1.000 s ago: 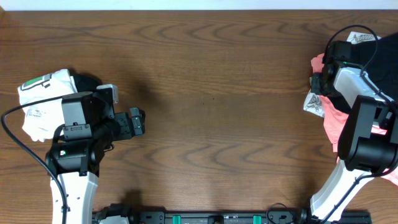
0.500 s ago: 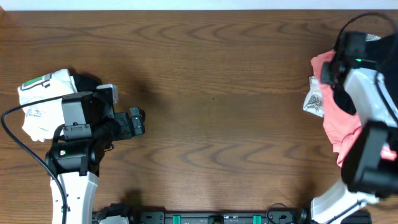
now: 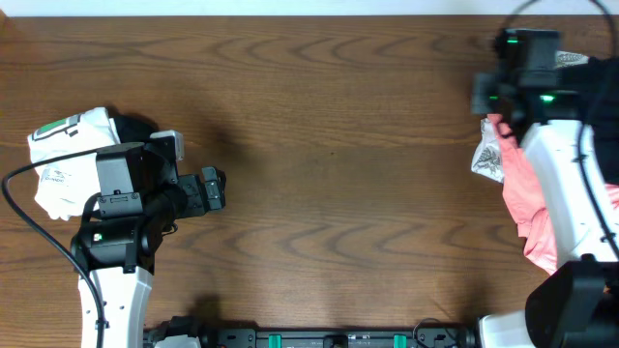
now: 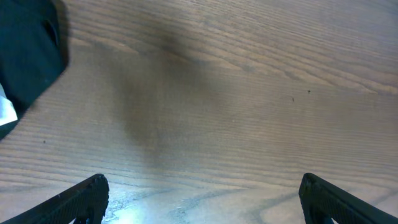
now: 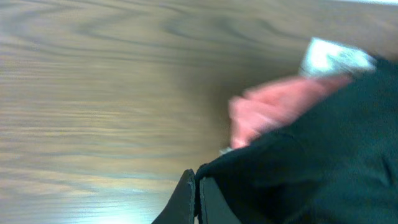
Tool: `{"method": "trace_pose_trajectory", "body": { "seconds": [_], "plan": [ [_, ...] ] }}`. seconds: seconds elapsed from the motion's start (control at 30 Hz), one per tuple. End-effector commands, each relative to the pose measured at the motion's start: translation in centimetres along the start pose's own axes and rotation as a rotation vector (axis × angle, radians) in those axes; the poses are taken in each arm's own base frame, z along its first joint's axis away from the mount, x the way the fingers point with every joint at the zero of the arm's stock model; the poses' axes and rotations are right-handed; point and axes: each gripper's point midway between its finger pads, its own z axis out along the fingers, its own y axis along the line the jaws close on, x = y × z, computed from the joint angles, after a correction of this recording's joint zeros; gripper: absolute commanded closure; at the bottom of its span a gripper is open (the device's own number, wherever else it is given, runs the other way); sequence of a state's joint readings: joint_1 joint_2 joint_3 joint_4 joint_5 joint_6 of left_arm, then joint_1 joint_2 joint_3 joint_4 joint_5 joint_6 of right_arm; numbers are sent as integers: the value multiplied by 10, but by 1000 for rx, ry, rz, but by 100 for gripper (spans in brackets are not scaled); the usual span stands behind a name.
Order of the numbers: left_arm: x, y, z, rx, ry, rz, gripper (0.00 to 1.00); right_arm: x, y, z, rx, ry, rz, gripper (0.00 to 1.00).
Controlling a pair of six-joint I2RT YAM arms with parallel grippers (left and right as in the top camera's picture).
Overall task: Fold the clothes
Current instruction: 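Drag the black garment leftward to the table center with the right gripper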
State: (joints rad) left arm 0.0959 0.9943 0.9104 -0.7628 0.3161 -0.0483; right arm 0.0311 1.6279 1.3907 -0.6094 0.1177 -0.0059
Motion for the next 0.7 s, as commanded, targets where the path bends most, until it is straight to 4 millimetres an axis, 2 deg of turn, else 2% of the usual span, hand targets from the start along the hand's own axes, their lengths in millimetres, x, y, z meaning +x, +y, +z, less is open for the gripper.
{"method": "trace_pose_trajectory", "body": {
  "seconds": [0.0,0.13,0.27,0.37,0.57,0.67],
  "plan": [
    [-6,-5,-4,16,-12,19,2,-14,72,-12,-144,-67,-101,99],
    [-6,-5,-4,16,-12,20,2,-23,134,-29,-237,-146,-176,99],
    [-6,-5,-4,16,-12,20,2,-23,181,-43,-317,-186,-186,99],
    [-6,-5,-4,16,-12,20,2,-13,208,-43,-358,-169,-179,99],
    [-6,-5,-4,16,-12,20,2,18,249,-27,-401,-95,-220,99],
    [-6,-5,-4,16,-12,19,2,26,270,-22,-428,-93,-232,99]
  ]
}}
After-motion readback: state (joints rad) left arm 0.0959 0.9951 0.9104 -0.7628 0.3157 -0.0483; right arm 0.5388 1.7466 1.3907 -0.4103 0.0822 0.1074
